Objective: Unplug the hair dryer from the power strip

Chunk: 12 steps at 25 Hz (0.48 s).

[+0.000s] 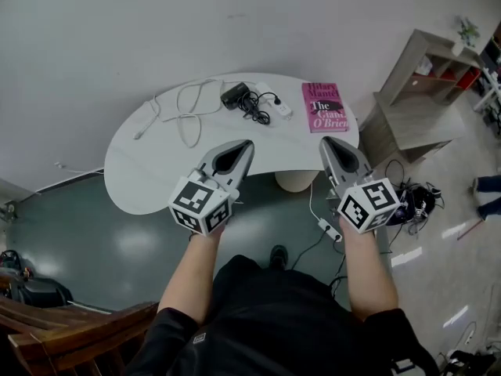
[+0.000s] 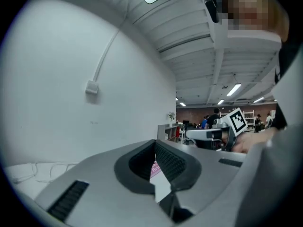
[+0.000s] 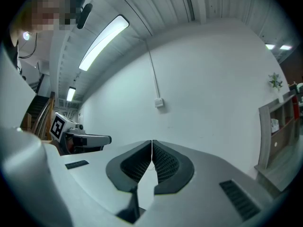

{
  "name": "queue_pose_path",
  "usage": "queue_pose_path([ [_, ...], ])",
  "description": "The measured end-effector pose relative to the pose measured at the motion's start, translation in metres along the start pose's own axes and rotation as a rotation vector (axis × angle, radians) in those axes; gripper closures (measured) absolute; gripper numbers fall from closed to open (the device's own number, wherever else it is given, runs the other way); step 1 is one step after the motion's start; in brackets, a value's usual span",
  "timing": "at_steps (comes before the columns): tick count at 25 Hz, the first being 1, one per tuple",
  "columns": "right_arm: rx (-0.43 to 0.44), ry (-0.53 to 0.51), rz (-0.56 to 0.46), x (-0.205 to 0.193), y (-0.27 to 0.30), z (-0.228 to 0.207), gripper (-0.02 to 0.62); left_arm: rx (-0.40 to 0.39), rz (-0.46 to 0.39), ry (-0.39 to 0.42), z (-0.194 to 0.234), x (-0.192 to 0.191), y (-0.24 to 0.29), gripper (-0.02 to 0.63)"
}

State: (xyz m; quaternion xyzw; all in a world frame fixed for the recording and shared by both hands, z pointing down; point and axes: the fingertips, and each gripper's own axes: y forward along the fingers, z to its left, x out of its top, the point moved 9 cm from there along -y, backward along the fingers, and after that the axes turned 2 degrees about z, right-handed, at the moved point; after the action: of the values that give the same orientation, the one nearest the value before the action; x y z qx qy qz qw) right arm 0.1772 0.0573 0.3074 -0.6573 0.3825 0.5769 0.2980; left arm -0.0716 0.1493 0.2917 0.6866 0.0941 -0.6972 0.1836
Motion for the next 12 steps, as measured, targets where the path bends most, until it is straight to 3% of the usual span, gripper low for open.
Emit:
queue_pose_path([
  [7, -0.041, 0.004, 0.035, -0.002, 0.036, -0.014, 0.560, -0.088, -0.069, -0.026, 0.039, 0.004, 0.038, 0.594],
  [12, -0.091, 0.015, 0.043, 0.000, 0.086, -0.026, 0.560, -0.117, -0.142, -0.062, 0.093, 0.012, 0.064, 0.593],
])
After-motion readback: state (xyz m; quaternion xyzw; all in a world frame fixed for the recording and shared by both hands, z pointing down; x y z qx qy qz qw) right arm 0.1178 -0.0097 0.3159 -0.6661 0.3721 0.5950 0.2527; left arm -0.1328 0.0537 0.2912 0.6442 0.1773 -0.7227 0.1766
